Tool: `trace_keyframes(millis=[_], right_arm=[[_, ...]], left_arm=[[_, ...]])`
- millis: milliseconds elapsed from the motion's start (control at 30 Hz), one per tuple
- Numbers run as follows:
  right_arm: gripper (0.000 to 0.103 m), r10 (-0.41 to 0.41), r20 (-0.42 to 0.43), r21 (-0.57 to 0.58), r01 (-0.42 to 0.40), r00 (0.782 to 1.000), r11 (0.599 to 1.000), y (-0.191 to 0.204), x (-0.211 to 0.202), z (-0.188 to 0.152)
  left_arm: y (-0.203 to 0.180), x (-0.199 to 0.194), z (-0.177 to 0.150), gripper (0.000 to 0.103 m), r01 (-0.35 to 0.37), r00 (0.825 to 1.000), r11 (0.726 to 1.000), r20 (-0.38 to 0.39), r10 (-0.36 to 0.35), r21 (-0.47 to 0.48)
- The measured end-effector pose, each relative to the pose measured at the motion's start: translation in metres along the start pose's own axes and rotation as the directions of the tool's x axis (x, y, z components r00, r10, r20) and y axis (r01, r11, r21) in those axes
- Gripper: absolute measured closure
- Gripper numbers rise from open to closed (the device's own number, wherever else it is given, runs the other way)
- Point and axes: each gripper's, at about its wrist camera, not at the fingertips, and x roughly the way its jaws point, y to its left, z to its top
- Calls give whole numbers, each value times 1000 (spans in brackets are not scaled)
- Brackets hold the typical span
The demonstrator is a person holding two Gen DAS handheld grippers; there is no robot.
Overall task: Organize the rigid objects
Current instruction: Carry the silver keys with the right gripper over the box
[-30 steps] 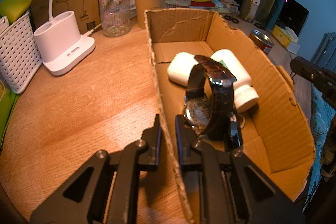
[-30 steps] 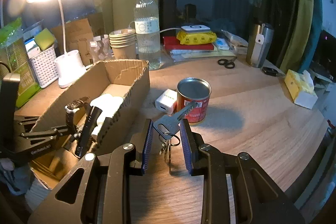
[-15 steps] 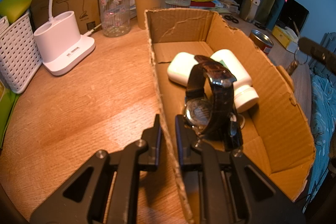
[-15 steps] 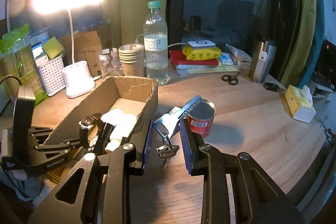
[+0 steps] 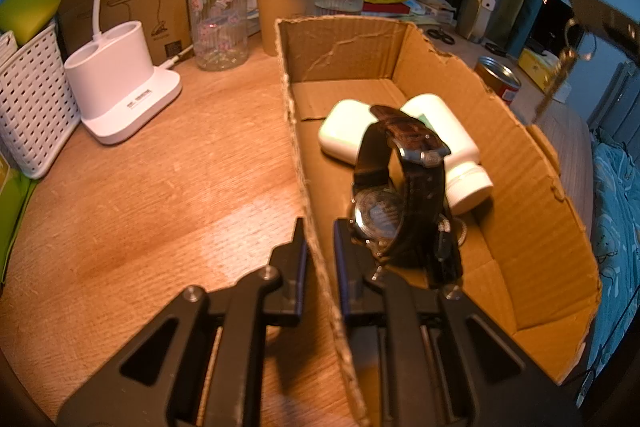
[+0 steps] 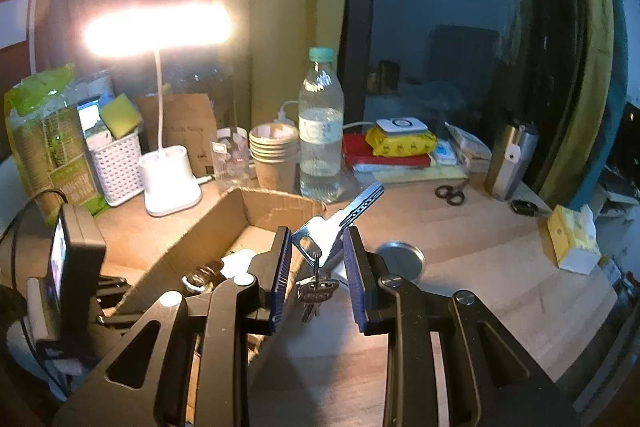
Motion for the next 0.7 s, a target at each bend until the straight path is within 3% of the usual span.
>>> trace_keyframes(millis=[300,700], right_arm=[[75,43,44,-47,-41,998,998,23,-1,22],[75,88,-1,-94,-87,996,992,43,26,20]], left_arm=[[0,0,0,90,0,1000,1000,0,0,0],[0,0,0,90,0,1000,1000,0,0,0]])
